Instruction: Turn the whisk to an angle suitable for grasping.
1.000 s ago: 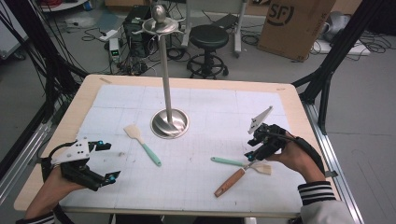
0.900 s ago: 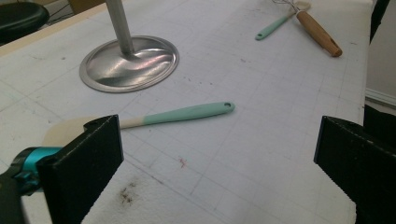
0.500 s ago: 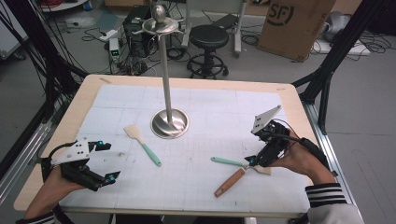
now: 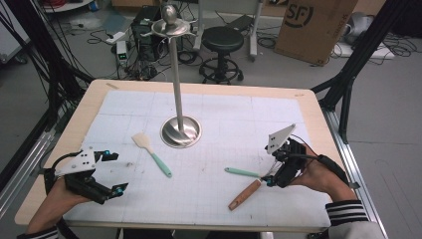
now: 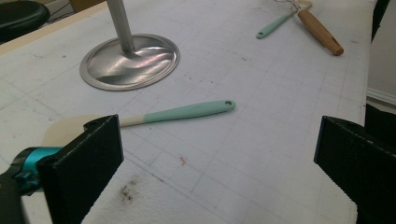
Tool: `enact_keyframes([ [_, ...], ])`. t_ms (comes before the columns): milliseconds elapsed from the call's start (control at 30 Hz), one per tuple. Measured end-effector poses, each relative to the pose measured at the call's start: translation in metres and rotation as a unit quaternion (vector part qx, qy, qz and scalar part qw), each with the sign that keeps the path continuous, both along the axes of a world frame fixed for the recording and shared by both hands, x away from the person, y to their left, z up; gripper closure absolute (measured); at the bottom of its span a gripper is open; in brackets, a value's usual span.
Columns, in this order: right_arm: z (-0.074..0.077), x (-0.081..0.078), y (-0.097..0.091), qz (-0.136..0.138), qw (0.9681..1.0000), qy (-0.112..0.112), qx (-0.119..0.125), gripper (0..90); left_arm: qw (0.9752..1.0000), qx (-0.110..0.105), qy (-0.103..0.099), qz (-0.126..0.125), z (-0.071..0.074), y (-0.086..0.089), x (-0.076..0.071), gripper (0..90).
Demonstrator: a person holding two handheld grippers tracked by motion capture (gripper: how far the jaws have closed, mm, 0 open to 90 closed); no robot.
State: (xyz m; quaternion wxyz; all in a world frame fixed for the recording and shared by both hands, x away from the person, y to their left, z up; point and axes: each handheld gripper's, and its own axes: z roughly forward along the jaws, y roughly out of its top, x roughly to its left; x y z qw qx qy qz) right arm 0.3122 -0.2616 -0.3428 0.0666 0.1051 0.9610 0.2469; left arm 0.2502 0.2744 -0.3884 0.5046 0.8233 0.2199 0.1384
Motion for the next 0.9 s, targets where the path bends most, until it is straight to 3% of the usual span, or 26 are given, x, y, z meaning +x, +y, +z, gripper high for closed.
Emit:
enact_keyframes([
  [33, -0.007, -0.001, 0.001, 0.009, 0.9998, 0.014, -0.006, 0.4, 1.0000, 0.000, 0.000, 0.000, 0.000, 0.000, 0.000, 1.9],
  [200, -0.023, -0.003, 0.007, 0.034, 0.9988, 0.030, -0.020, 0.4, 1.0000, 0.001, 0.002, 0.000, -0.001, -0.001, 0.000, 1.9],
  [367, -0.037, -0.005, 0.011, 0.041, 0.9978, 0.044, -0.027, 0.4, 1.0000, 0.001, 0.003, 0.000, -0.001, -0.001, 0.000, 1.9],
  [500, -0.043, -0.006, 0.014, 0.048, 0.9973, 0.043, -0.034, 4.1, 1.0000, -0.001, 0.003, 0.003, -0.001, 0.000, 0.000, 1.9],
  [900, -0.059, -0.009, 0.029, 0.089, 0.9910, 0.053, -0.085, 19.7, 1.0000, 0.000, 0.003, 0.002, -0.001, 0.000, 0.000, 1.9],
])
